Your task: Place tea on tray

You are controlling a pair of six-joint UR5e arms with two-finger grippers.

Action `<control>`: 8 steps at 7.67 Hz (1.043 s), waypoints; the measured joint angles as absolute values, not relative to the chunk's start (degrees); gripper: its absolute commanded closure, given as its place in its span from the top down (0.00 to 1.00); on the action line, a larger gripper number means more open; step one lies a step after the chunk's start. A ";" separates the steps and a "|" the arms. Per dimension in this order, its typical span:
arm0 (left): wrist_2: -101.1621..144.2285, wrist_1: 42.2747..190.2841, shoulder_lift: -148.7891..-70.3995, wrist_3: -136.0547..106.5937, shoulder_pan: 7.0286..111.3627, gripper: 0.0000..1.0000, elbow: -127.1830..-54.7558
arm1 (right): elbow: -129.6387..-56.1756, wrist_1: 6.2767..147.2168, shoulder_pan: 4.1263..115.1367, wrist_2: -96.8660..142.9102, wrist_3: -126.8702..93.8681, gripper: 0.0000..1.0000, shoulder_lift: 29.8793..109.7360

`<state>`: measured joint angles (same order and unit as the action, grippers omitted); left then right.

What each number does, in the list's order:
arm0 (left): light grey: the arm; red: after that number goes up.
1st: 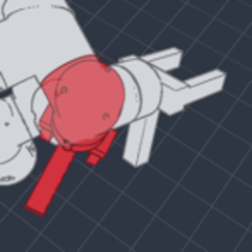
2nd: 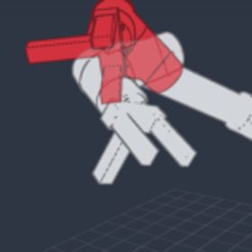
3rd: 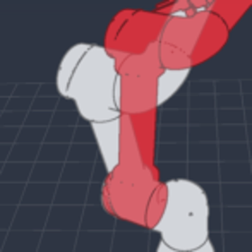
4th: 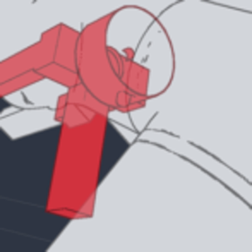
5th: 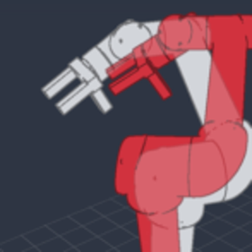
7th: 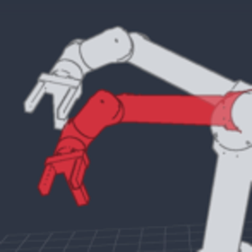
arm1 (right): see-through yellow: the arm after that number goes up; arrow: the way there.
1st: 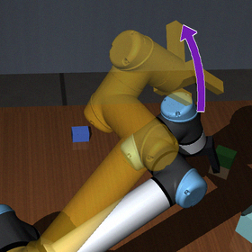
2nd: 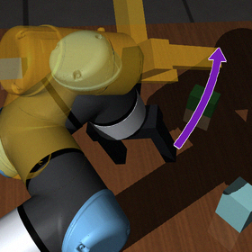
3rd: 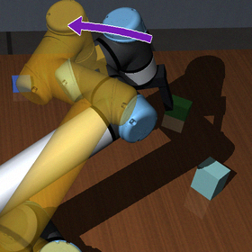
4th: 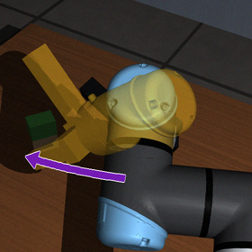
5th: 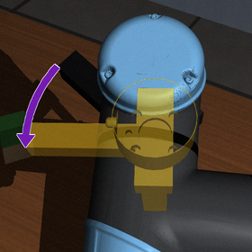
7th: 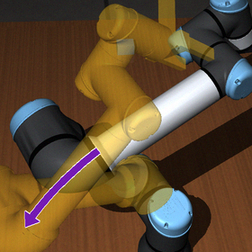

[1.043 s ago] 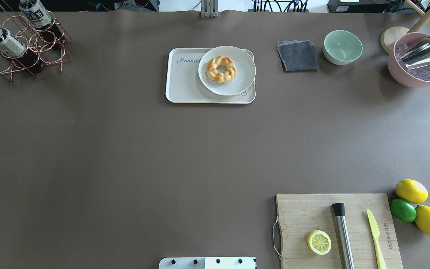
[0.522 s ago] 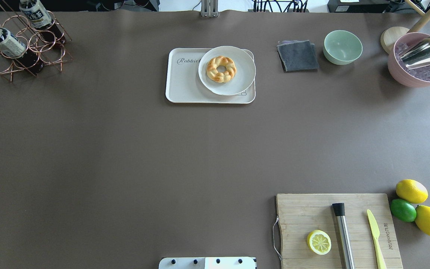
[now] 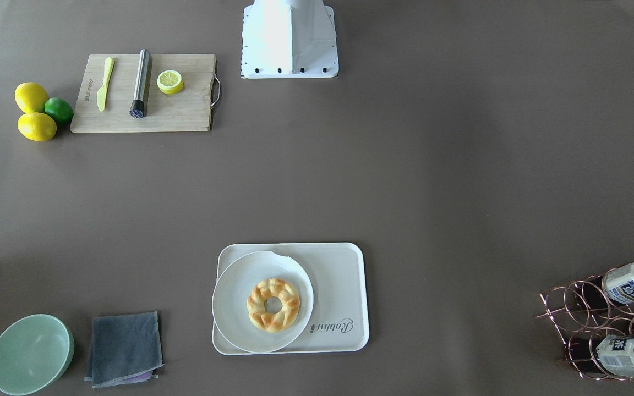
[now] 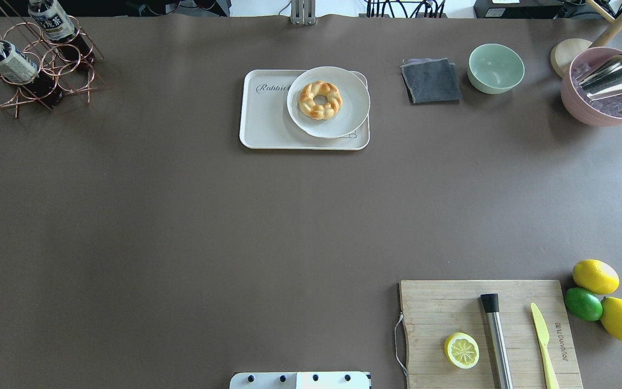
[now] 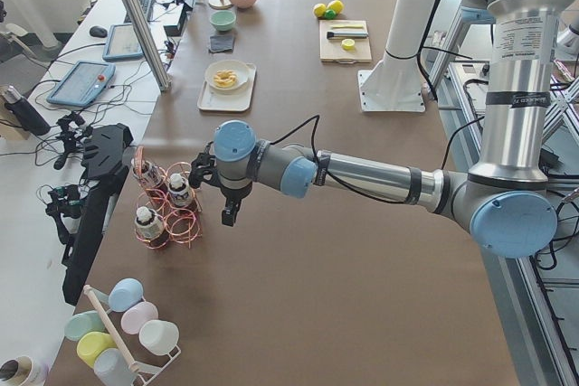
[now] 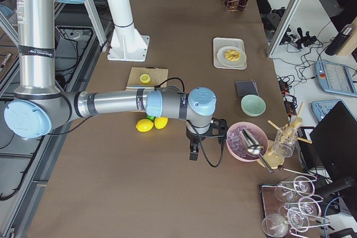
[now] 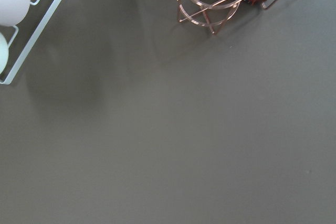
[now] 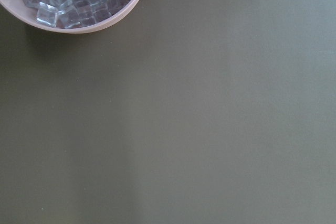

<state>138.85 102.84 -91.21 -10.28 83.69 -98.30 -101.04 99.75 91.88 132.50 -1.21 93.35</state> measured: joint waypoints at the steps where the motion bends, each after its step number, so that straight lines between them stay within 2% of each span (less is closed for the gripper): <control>1: 137.34 110.33 -91.55 -17.12 80.76 0.98 -98.25 | -100.48 98.63 91.77 132.35 -1.29 1.00 93.58; 4: 123.91 122.11 -94.90 -27.35 73.41 0.98 -96.59 | -99.44 97.44 91.66 132.33 -1.30 1.00 93.95; 8: 115.27 125.42 -102.49 -30.43 73.16 0.98 -88.86 | -99.35 97.47 91.66 132.63 -2.03 1.00 94.12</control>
